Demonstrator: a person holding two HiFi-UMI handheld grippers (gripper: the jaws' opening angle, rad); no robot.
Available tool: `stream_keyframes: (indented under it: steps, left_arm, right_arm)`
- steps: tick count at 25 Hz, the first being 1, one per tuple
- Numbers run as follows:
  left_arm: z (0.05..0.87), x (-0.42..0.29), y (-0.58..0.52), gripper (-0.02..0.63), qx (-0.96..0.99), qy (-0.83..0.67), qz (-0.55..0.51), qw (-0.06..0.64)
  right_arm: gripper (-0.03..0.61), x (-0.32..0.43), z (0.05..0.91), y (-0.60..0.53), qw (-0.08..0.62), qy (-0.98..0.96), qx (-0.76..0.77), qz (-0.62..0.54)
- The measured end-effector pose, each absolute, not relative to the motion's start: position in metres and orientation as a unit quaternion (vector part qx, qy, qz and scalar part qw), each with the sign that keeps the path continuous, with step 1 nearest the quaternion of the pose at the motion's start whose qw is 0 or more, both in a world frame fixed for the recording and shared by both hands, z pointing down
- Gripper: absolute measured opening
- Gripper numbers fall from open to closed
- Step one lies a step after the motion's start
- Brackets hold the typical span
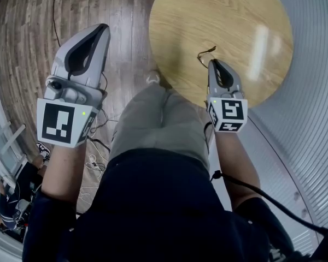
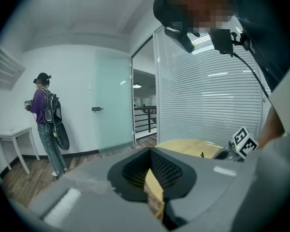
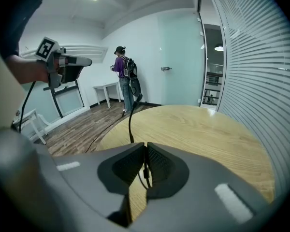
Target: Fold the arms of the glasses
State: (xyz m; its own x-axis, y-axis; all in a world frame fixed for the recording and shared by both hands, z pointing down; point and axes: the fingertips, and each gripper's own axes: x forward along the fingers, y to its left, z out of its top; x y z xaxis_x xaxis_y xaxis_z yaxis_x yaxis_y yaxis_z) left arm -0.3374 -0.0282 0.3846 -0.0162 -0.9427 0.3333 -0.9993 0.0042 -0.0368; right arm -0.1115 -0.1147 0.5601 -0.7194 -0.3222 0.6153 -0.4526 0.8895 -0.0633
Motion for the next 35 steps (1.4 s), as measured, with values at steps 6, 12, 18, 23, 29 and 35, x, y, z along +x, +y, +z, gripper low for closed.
stream_keyframes:
  steps: [6, 12, 18, 23, 29, 35]
  left_arm:
    - [0.384, -0.347, -0.023, 0.003, 0.689, -0.704, 0.135, 0.108]
    - [0.383, -0.351, -0.019, 0.003, 0.687, -0.708, 0.125, 0.104]
    - [0.383, -0.359, -0.011, 0.003, 0.680, -0.713, 0.136, 0.105]
    - [0.378, -0.365, -0.004, 0.003, 0.677, -0.717, 0.131, 0.103]
    - [0.379, -0.367, -0.005, 0.003, 0.675, -0.717, 0.136, 0.105]
    - [0.377, -0.373, -0.002, 0.003, 0.668, -0.723, 0.140, 0.110]
  right_arm:
    - [0.026, -0.120, 0.570, -0.113, 0.317, -0.920, 0.207, 0.106]
    - [0.026, -0.123, 0.583, -0.113, 0.326, -0.918, 0.203, 0.102]
    - [0.026, -0.129, 0.593, -0.112, 0.334, -0.916, 0.200, 0.101]
    - [0.026, -0.133, 0.594, -0.110, 0.349, -0.910, 0.201, 0.095]
    - [0.034, -0.134, 0.598, -0.113, 0.365, -0.905, 0.199, 0.094]
    - [0.058, -0.135, 0.600, -0.111, 0.368, -0.903, 0.194, 0.107]
